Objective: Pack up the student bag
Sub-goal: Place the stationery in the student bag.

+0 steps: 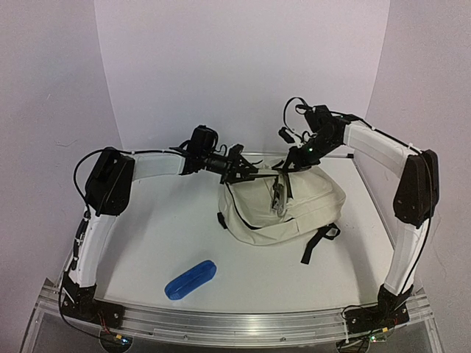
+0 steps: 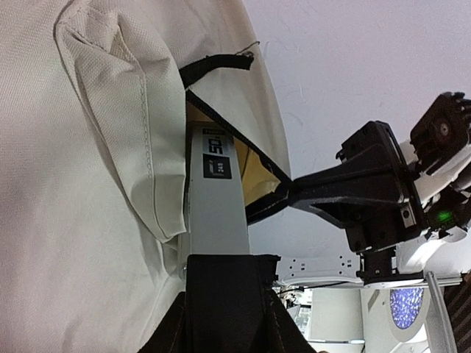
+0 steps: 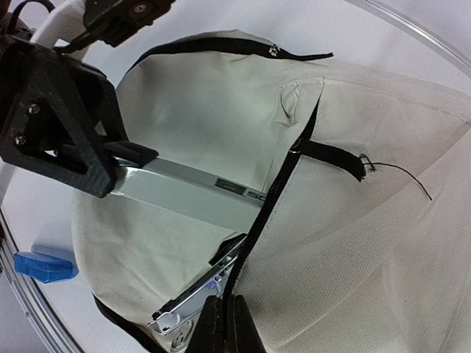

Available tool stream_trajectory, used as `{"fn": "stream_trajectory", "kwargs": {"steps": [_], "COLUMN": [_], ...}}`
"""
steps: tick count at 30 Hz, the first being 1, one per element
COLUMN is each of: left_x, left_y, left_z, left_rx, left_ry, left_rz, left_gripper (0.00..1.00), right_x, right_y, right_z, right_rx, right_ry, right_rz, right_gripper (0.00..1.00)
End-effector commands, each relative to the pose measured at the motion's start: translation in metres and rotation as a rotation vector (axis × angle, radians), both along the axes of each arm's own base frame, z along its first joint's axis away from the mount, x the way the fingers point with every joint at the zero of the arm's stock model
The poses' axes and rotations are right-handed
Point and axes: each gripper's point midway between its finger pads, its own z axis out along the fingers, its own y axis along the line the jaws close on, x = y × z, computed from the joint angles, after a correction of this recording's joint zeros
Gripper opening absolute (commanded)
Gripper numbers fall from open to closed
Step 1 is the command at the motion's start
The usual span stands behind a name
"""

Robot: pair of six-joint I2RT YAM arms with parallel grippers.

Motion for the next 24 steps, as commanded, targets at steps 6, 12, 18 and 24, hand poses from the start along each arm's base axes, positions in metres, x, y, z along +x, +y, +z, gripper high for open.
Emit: {"fn": "stream_trajectory", "kwargs": {"steps": [6, 12, 18, 24], "left_x": [0.069, 0.081, 0.075, 0.047], "left_y": [0.005, 0.012, 0.016, -0.006], "left_z": [0.066, 0.061, 0.058, 0.037], "left_rx": [-0.273, -0.410, -0.369, -0.290], "left_ry": [-0.141, -0.052, -0.056, -0.011], "left_rz": [0.409, 0.570, 0.580, 0.454], "left_gripper": [0.00, 0.00, 0.00, 0.08], "right_x": [-0.021, -0.019, -0.012, -0.001], "right_y": [0.010, 0.054, 0.091, 0.095], "right_z": [0.030, 0.047, 0.054, 0.060], "right_rx": [0.097, 0.227, 0.302, 0.331], "right_ry": [-0.021, 0.011, 0.040, 0.035], "right_rz": [0.041, 0.063, 0.056, 0.040], "right_gripper": [0.00, 0.00, 0.00, 0.00]}}
